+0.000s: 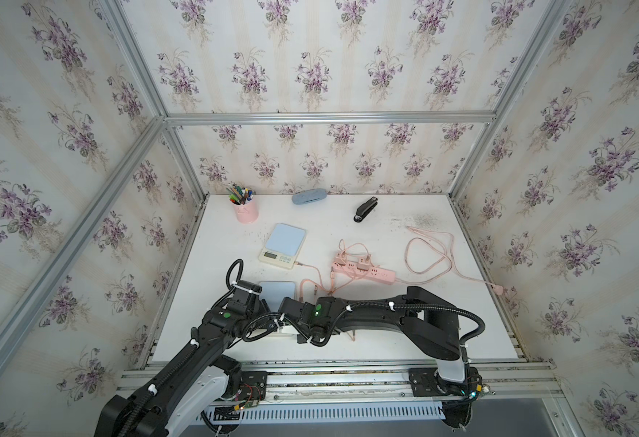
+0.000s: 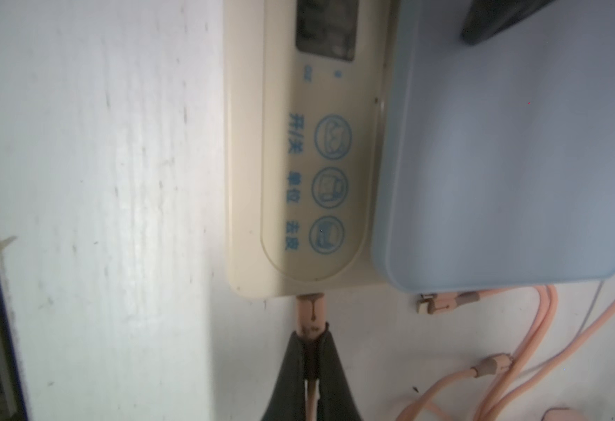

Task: Charge the electronic scale
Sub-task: Insert the charging cable into the electronic scale.

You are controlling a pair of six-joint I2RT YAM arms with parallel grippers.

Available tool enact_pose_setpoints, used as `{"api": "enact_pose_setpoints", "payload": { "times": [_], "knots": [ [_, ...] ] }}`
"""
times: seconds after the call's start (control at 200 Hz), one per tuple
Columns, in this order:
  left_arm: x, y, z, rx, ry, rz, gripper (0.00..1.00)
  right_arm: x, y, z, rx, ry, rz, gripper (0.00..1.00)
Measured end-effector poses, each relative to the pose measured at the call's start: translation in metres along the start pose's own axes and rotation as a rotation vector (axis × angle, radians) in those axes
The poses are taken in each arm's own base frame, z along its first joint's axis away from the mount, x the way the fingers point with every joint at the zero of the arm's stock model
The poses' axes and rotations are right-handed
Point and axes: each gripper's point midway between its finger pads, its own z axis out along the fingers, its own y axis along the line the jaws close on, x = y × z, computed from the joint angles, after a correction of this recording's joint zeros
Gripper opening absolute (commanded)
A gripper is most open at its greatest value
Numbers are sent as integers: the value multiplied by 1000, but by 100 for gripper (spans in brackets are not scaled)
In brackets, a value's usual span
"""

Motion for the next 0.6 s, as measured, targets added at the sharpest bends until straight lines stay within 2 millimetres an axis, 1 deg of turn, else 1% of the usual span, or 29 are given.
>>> {"api": "enact_pose_setpoints", "payload": {
  "times": [0.12,0.175,0.28,0.33,0.355,0.42,0.485,0.49,0.515,0.53,0.54,0.545,0.55,0.565,0.6],
  "knots": [
    [-2,-1,0,7,-14,-3,70,0,1,3,-9,9,0,0],
    [-3,-1,-1,9,-21,-3,74,0,2,4,-10,11,2,0],
    [-6,-1,-5,-6,-19,0,88,-4,1,3,-3,-12,6,21],
    [-7,-6,-9,4,-5,0,95,-15,0,1,-2,-77,17,31],
    [-11,-9,-13,1,-8,28,99,-19,-3,-2,16,-101,31,35],
    [-23,-20,-21,10,-17,38,99,-30,-15,-17,57,-175,64,43],
    [-44,-38,-34,34,-53,84,99,-36,-35,-39,117,-257,125,51],
    [-45,-39,-35,34,-55,87,99,-36,-36,-40,121,-261,130,52],
    [-53,-45,-41,33,-69,113,99,-38,-46,-51,154,-299,174,65],
    [-57,-47,-44,29,-77,126,99,-38,-51,-56,170,-316,190,76],
    [-60,-49,-46,26,-84,135,99,-38,-54,-60,182,-327,201,86],
    [-61,-49,-47,25,-85,139,99,-37,-56,-61,187,-331,206,93],
    [-63,-50,-49,22,-89,145,99,-37,-58,-64,195,-338,214,96],
    [-67,-52,-52,19,-98,158,99,-37,-62,-70,210,-354,229,99],
    [-76,-56,-60,7,-120,186,99,-33,-72,-83,251,-387,267,100]
  ]
}}
